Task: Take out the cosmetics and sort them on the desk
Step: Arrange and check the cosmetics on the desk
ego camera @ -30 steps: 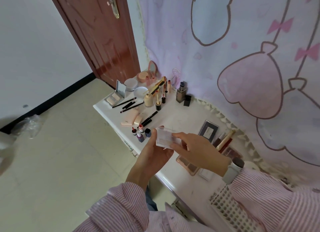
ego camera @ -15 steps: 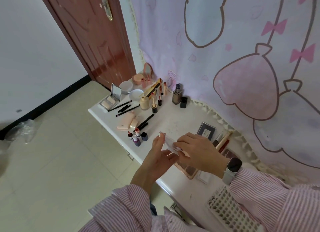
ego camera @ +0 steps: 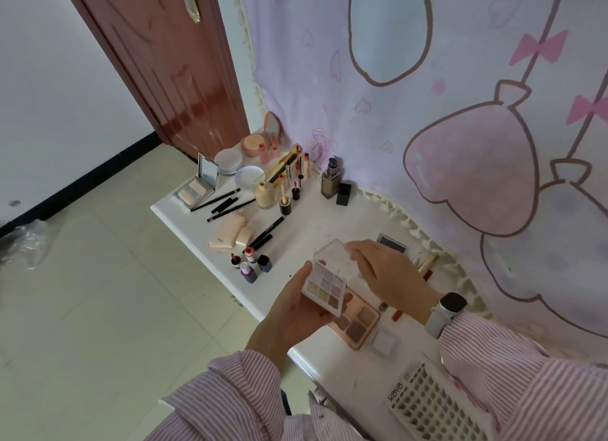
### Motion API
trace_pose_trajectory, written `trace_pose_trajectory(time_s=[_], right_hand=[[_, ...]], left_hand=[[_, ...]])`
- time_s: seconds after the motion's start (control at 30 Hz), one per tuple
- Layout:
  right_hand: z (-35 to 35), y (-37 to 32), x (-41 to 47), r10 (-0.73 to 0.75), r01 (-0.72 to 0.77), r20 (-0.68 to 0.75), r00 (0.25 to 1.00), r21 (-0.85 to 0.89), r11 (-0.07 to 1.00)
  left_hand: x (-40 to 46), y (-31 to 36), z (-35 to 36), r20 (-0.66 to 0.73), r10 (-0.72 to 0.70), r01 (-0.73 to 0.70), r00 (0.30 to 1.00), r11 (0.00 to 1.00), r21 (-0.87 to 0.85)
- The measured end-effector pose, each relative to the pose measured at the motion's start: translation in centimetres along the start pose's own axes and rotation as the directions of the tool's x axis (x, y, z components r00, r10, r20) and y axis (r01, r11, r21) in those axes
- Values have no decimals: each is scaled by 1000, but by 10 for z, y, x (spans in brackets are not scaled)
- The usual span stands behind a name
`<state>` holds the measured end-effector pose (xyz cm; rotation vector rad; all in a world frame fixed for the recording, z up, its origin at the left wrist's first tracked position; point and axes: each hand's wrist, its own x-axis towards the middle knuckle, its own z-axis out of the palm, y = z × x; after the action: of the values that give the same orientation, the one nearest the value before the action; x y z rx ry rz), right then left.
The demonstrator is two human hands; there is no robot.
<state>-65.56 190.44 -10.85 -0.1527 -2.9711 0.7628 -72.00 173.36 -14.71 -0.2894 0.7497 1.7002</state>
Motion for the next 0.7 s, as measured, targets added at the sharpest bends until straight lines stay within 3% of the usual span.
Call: trace_pose_trajectory(time_s=[0.17,0.3,0.43,0.57,0.7], right_hand=[[6,8,4,154,-144,-30,988,210,967],[14,19,11,164,-157,-21,986,189,969],[21,39,30,272,-281,70,960,261,924],[27,56,56,395,-400,88,914,340,851],[34,58,88,423,-431,105,900,364,826]], left_hand=[[13,6,0,-30,-46,47,998,998,41],[26,12,1,-124,-56,60,991,998,29],[42,20,3,-283,-49,65,958,997,47],[60,27,4,-538,167,-116,826,985,128],[70,31,1,-568,382,-176,729,906,385]])
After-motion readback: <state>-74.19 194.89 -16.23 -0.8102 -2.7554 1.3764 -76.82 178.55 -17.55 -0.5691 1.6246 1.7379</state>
